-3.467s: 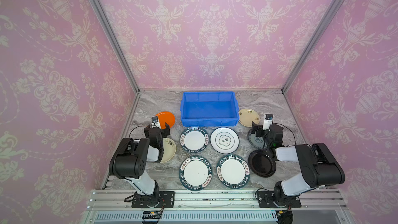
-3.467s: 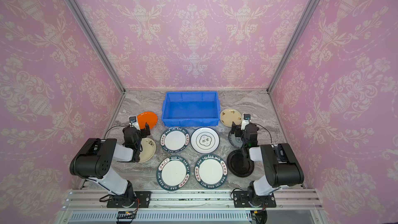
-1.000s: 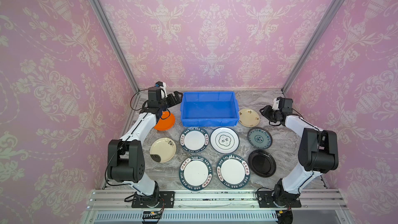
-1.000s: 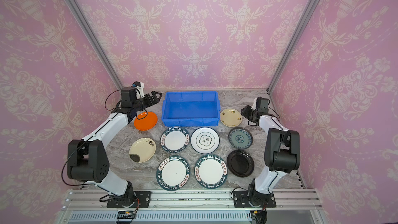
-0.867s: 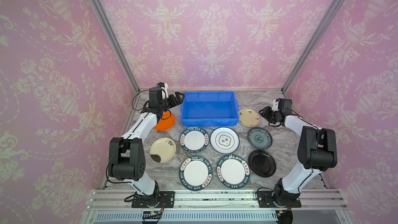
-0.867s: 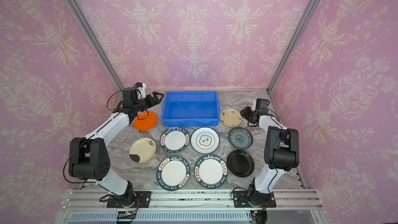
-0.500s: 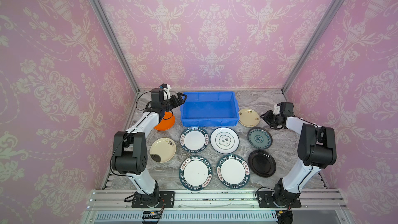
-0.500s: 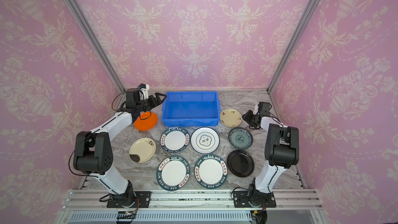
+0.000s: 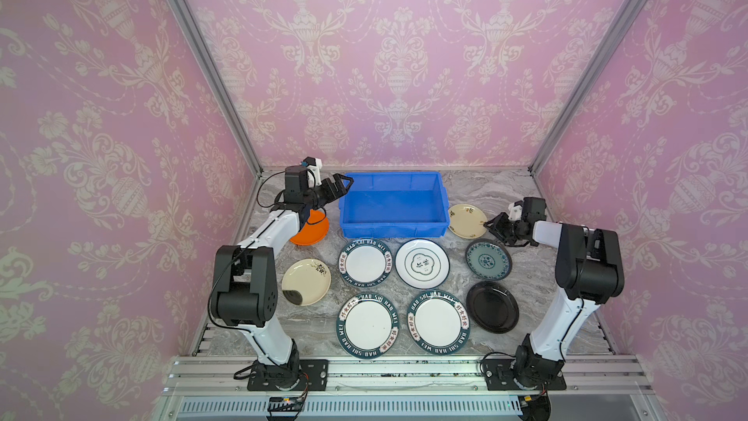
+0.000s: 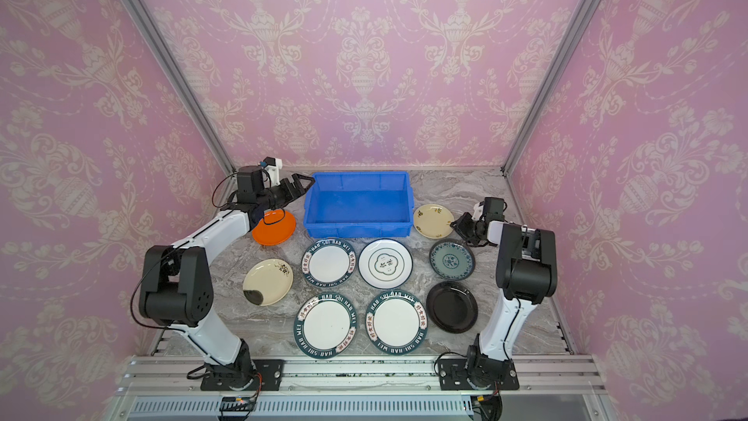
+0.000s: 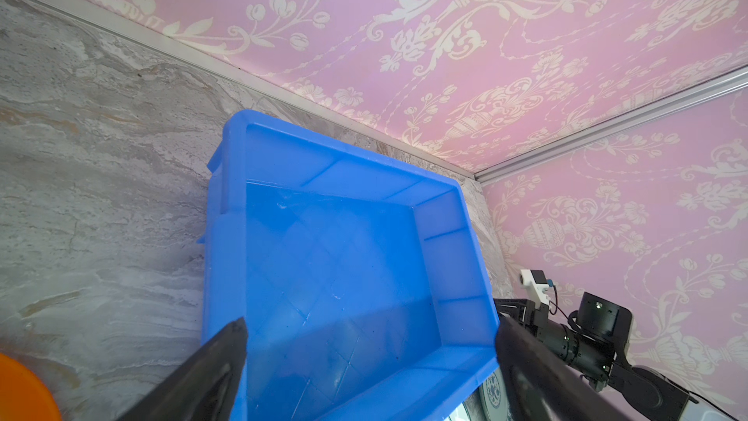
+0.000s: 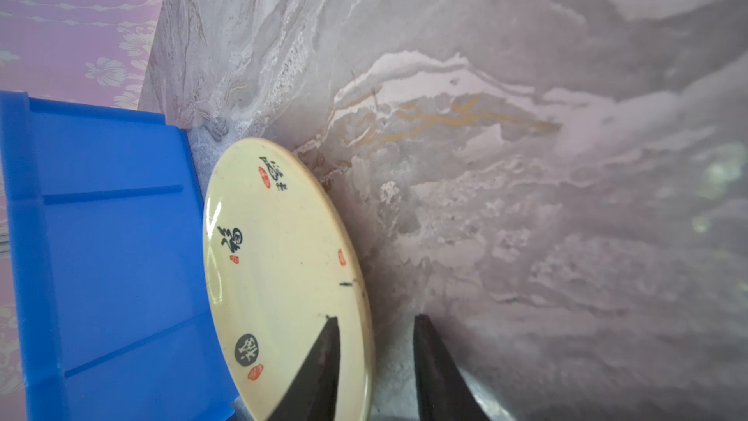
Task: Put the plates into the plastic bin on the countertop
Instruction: 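Grip the cream calligraphy plate with the right gripper while the left moves beside the bin, then lift the cream plate with the right gripper and carry it over the bin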
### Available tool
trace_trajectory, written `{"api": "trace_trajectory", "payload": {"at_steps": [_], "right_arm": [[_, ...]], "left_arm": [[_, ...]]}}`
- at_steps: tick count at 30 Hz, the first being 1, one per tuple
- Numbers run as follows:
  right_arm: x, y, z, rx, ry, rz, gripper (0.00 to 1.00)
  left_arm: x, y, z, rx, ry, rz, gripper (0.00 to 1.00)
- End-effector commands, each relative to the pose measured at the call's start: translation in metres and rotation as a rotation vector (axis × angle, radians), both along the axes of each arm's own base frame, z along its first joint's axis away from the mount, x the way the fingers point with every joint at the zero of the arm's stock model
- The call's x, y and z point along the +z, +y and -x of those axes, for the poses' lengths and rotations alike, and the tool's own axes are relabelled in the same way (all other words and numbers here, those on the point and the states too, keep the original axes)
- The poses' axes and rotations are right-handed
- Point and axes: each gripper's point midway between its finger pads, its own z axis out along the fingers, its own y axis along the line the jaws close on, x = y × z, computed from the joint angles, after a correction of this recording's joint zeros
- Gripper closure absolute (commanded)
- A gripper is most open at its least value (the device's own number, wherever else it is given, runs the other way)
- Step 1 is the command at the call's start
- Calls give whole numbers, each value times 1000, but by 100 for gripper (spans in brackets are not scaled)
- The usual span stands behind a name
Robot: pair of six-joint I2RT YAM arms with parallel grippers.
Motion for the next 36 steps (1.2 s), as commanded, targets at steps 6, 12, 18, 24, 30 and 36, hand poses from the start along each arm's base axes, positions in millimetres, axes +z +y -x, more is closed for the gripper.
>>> {"api": "trace_trajectory", "payload": {"at_steps": [6, 12, 18, 24, 30, 36], "right_arm": [[-17, 2, 1, -9, 37, -63, 72], [-22, 5, -2, -26, 35, -134, 76], [-27, 8, -3, -27, 38, -180, 77], [-34, 9, -2, -26, 72, -191, 84], [-36, 8, -1, -29, 83, -190, 93], [-29, 5, -1, -38, 63, -161, 100]], "left_arm": [[-19, -5, 1, -15, 43, 9, 3], [-24, -4, 1, -15, 52, 5, 3], [-28, -2, 1, -2, 62, -2, 3], [-31, -2, 2, -2, 74, -4, 3], [-34, 2, 1, 13, 82, -22, 2], [-34, 1, 1, 12, 87, -28, 2]]}}
